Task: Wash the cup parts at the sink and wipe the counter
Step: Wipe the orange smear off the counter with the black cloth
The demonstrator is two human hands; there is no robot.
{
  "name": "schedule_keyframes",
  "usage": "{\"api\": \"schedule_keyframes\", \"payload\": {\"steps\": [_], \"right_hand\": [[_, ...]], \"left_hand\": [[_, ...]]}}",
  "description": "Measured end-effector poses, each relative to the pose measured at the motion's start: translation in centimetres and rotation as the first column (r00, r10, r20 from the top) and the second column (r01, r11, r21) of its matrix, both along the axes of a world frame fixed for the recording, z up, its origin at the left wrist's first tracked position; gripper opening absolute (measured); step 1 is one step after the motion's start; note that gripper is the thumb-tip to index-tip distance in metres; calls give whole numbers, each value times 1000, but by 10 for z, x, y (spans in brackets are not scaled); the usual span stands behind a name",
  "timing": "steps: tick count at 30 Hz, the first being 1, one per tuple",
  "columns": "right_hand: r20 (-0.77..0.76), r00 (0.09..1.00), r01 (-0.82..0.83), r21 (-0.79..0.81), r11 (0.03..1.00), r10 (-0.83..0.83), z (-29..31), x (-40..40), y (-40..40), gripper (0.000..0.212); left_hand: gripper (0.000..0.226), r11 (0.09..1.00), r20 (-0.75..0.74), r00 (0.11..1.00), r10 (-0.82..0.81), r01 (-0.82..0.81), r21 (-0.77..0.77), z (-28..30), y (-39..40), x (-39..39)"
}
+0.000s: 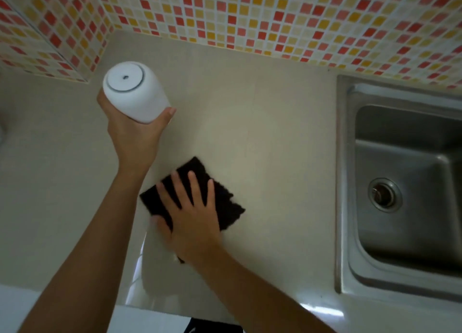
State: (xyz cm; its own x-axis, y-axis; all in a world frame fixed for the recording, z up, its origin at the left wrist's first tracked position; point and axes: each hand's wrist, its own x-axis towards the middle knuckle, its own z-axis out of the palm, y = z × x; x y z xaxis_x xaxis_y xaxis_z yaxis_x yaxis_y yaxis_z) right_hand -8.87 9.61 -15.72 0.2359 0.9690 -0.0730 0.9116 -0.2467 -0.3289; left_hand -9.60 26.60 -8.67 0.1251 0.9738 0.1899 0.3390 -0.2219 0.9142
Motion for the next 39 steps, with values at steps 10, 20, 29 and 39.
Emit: {"api": "schedule_keyframes", "payload": {"steps": [10, 20, 29, 39], "right_hand": [[257, 842, 508, -81, 857, -475, -3, 132, -131, 62], [61, 995, 79, 44, 996, -82, -7, 38, -27, 58], [186, 866, 472, -3, 881, -464, -11, 204, 5, 64], [80, 967, 242, 10, 970, -242, -1, 51, -49, 64]], "left_hand": [[103, 997, 11, 998, -68, 68, -42, -7, -24, 19], [101, 997, -47, 997, -64, 62, -42, -5, -35, -3], [101, 999, -37, 999, -25, 23, -47, -7, -37, -16], [103, 997, -49, 997, -60, 58, -53, -2, -25, -3]]}}
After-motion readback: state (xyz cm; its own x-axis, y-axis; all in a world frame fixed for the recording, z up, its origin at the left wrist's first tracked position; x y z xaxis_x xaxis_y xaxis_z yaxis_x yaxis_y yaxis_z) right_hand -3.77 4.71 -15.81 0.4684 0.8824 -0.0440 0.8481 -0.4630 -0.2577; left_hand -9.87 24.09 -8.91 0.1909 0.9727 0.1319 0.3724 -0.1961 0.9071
